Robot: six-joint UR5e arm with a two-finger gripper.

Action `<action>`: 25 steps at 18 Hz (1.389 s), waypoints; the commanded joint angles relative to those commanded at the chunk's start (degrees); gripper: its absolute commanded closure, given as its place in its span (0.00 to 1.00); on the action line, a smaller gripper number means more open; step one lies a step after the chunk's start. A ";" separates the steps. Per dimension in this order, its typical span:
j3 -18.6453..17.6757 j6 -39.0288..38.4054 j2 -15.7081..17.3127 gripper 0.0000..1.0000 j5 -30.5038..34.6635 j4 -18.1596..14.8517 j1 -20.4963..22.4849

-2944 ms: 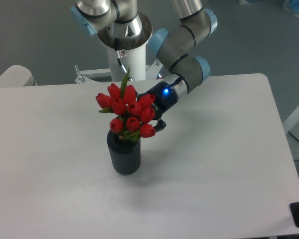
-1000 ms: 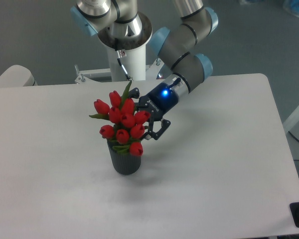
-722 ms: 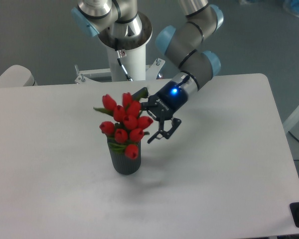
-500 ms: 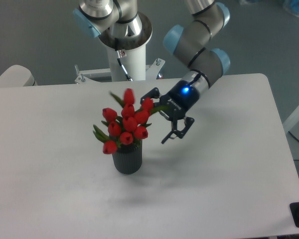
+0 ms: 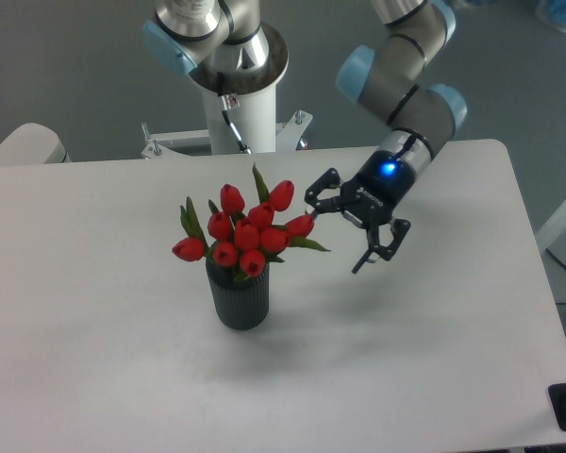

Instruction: Insert the flowers into the vase

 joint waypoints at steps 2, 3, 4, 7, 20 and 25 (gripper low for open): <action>3.07 -0.35 0.18 0.00 8.15 -0.09 0.00; 4.83 -0.53 0.35 0.00 13.68 -0.17 0.00; 6.41 -0.70 0.53 0.00 18.87 -0.35 -0.08; 10.37 -0.70 0.70 0.00 30.49 -0.88 -0.79; 32.18 0.79 -7.64 0.00 73.76 -15.12 -14.75; 31.74 0.88 -7.65 0.00 74.03 -14.59 -15.11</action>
